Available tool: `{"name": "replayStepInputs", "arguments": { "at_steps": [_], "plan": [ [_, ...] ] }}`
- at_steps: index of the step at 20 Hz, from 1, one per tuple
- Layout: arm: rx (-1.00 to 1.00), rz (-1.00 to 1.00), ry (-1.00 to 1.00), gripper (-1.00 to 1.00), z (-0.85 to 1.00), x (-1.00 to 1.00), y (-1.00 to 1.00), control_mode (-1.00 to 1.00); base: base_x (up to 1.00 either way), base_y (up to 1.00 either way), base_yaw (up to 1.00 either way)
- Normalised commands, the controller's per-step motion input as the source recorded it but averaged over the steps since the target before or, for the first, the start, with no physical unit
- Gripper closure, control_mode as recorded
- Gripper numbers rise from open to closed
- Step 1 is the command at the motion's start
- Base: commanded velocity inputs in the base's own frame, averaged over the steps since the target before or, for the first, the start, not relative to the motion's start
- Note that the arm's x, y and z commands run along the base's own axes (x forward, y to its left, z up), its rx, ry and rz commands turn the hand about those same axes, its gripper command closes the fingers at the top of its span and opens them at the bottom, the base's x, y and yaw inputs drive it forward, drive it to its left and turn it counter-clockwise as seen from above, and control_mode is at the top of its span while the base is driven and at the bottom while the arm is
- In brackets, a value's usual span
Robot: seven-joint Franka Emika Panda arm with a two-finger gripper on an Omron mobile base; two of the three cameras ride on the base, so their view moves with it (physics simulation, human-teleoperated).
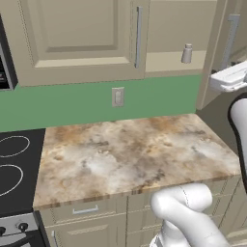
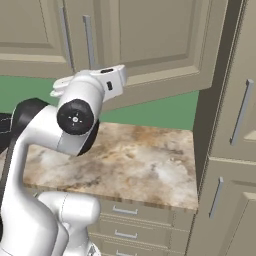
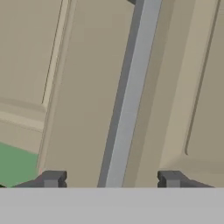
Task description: Move the syrup bottle and shaker from the cabinet to the dining counter.
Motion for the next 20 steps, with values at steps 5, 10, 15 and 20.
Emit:
{"name": "replayStepInputs", "arguments": {
  "at_steps": [5, 10, 15, 20],
  "plan": [
    [0.0, 0.01, 0.0, -1.0, -0.03, -0.07, -0.07, -1.0, 0.0, 0.0, 0.0],
    [0.0, -0.03, 0.0, -1.0, 0.0, -0.52, -0.06, -1.0, 0.0, 0.0, 0.0],
    [-0.03, -0.24, 0.0, -1.0, 0.07, -0.74, 0.07, -1.0, 0.0, 0.0, 0.0],
    [-0.13, -0.35, 0.05, -1.0, 0.0, -0.18, 0.6, -1.0, 0.0, 0.0, 0.0]
  ]
}}
